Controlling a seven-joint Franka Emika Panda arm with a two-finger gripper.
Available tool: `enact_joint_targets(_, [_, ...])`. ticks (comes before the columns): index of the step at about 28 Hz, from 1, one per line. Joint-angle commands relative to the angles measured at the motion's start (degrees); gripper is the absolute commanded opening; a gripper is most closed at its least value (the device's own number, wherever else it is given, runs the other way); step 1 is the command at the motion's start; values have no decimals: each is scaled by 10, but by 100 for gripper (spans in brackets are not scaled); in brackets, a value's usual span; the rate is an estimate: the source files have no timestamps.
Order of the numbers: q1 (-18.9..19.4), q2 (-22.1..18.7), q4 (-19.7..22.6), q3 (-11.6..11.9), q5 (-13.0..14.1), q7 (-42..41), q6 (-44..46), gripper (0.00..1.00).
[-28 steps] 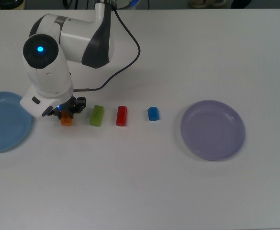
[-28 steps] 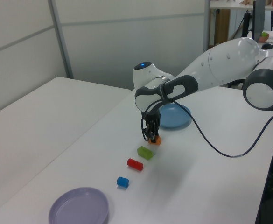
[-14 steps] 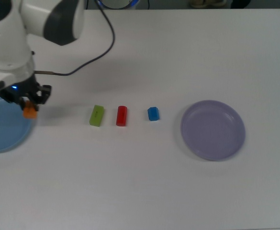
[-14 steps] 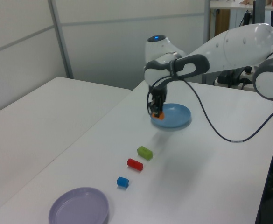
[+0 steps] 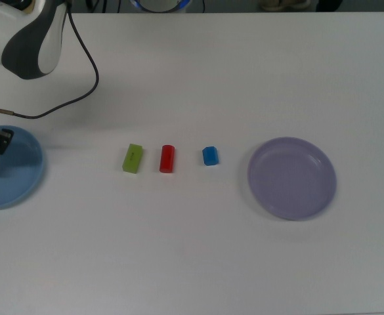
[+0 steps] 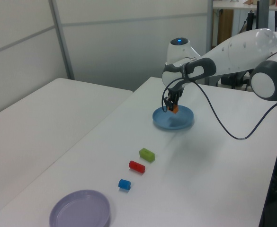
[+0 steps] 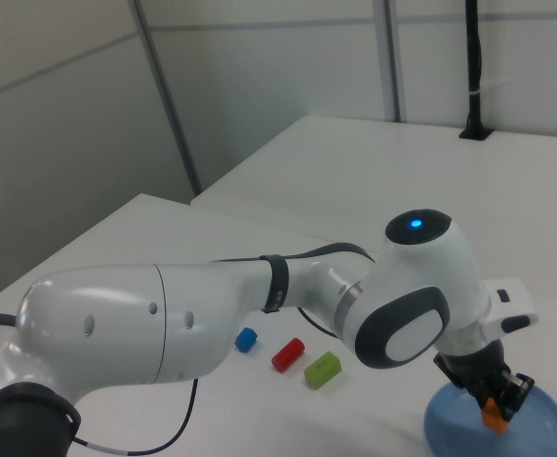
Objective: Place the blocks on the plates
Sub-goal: 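Carry the orange block onto the blue plate and release it, then move the gripper to the green block and grasp it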
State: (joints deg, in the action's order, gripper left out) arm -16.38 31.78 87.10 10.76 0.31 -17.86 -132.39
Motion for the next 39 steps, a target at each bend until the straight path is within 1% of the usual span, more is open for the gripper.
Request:
enact_joint_targets(1, [3, 4, -11, -3, 14, -11, -1, 50])
enact_joint_targets(2, [4, 4, -10, -3, 13, -11, -1, 60])
enact_joint_targets(3, [4, 4, -8, -3, 12, -11, -1, 66])
enact_joint_targets(5, [5, 4, -2, -3, 12, -16, -1, 76])
enact_joint_targets(6, [7, 4, 0, -3, 12, -17, -1, 100])
enact_joint_targets(10, [10, 3, -1, -4, 12, -17, -1, 100])
enact_joint_targets(12, [18, -2, -1, -5, 14, -13, 3, 100])
enact_joint_targets(16, [37, -18, -2, -5, 17, -11, 47, 100])
enact_joint_targets(18, [59, -35, -1, -11, 21, -9, 99, 100])
enact_joint_targets(22, [89, -56, 8, -17, 31, -9, 177, 100])
enact_joint_targets(23, [109, -64, 15, -17, 37, -4, 197, 100])
enact_joint_targets(24, [119, -68, 21, -17, 39, 1, 202, 100])
enact_joint_targets(27, [143, -78, 44, -17, 42, 20, 200, 100])
enact_joint_targets(29, [165, -74, 48, -17, 42, 44, 195, 100])
enact_joint_targets(34, [180, -57, 53, -17, 41, 65, 167, 100])
enact_joint_targets(39, [190, -53, 84, -17, 41, 75, 120, 100])
